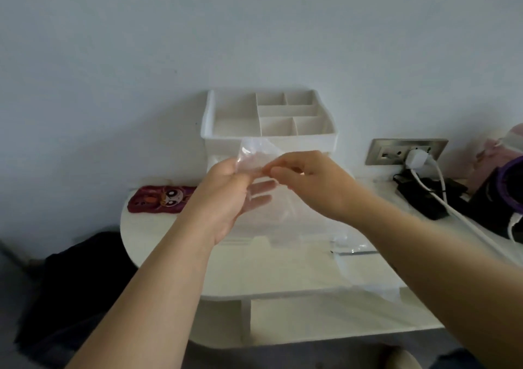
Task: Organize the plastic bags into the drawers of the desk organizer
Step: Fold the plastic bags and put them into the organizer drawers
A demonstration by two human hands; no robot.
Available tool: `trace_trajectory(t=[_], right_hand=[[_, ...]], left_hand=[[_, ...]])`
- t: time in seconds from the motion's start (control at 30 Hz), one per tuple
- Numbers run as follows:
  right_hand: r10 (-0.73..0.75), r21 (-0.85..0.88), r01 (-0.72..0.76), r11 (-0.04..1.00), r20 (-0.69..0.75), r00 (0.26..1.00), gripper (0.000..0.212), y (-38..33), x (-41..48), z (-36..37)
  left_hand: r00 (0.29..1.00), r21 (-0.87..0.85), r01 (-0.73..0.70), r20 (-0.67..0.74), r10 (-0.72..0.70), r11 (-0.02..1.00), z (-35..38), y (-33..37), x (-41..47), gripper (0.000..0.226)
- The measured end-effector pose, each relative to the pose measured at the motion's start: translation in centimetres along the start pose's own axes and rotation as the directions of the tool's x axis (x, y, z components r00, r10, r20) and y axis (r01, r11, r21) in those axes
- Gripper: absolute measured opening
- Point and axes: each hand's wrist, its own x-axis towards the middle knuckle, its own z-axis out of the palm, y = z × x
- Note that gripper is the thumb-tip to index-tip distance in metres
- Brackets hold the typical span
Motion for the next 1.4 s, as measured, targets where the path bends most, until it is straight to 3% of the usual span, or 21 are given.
trace_trajectory(t=[0.1, 0.23, 0.37, 0.43, 0.5, 0.53, 0.6, 0.67, 0.77, 0.83, 0.93, 1.07, 1.27, 1.4], right_hand=[[0.003, -0.389, 0.043, 0.92, 0.117, 0.993, 0.042, 1.4, 0.0, 0.7], [0.098, -0.476, 0.028, 0.879, 0.238, 0.966, 0.064, 2.1, 0.6, 1.2], [0.108, -0.468, 0.072, 0.881, 0.347, 0.932, 0.07, 2.0, 1.9, 1.5], [0.095, -0.482, 0.099, 0.871, 0.362, 0.927, 0.07, 1.9, 2.4, 1.7], [0.083, -0.496, 0.117, 0.86, 0.361, 0.929, 0.068, 1.8, 2.5, 1.8], [0.07, -0.506, 0.131, 0.853, 0.358, 0.931, 0.067, 1.7, 2.5, 1.8], [0.035, -0.52, 0.157, 0.84, 0.34, 0.94, 0.064, 1.6, 2.5, 1.3], [0.022, -0.527, 0.162, 0.834, 0.325, 0.945, 0.063, 1.5, 2.4, 0.7], [0.119, -0.616, 0.168, 0.769, 0.396, 0.911, 0.074, 1.6, 2.5, -0.1], [0.214, -0.664, 0.154, 0.731, 0.438, 0.873, 0.082, 1.8, 2.8, -0.4], [0.284, -0.685, 0.115, 0.719, 0.441, 0.851, 0.091, 2.1, 3.2, -0.9], [0.235, -0.639, 0.112, 0.761, 0.433, 0.87, 0.087, 1.8, 2.5, -1.7], [-0.084, -0.514, 0.215, 0.83, 0.265, 0.96, 0.023, -0.1, 0.3, -3.8], [0.138, -0.546, 0.157, 0.823, 0.461, 0.877, 0.044, -0.3, -0.1, -1.9]], left_hand=[[0.996, 0.2, -0.005, -0.083, 0.022, 0.98, -0.3, -0.1, 0.2, 0.052], [0.995, 0.454, -0.026, -0.076, 0.068, 0.891, -1.3, 0.3, -0.1, 0.048], [0.967, 0.846, -0.048, -0.094, 0.238, 0.531, -1.9, 0.8, -0.6, 0.059], [0.898, 0.93, -0.06, -0.108, 0.426, 0.362, -1.8, 1.1, -1.2, 0.06], [0.821, 0.949, -0.153, -0.034, 0.57, 0.277, -1.5, 1.6, -1.5, 0.047], [0.822, 0.943, -0.205, 0.02, 0.569, 0.262, -1.2, 1.8, -1.4, 0.041], [0.893, 0.946, -0.239, 0.124, 0.433, 0.221, -0.6, 1.6, -1.0, 0.037], [0.962, 0.968, -0.211, 0.18, 0.208, 0.138, -0.2, 1.0, -0.5, 0.038], [0.988, 0.988, -0.142, 0.144, -0.047, 0.053, 0.0, 0.3, 0.1, 0.044], [0.985, 0.992, -0.11, 0.117, -0.128, 0.065, 0.1, 0.4, 0.5, 0.05], [0.977, 0.99, -0.097, 0.115, -0.179, 0.104, 0.2, 0.4, 1.2, 0.063], [0.979, 0.989, -0.098, 0.116, -0.168, 0.111, 0.0, -0.3, 2.0, 0.068], [0.98, 0.993, -0.094, 0.104, -0.172, 0.065, 0.1, -0.6, 2.7, 0.069], [0.985, 0.996, -0.061, 0.069, -0.159, 0.058, 0.3, -0.7, 2.7, 0.071]])
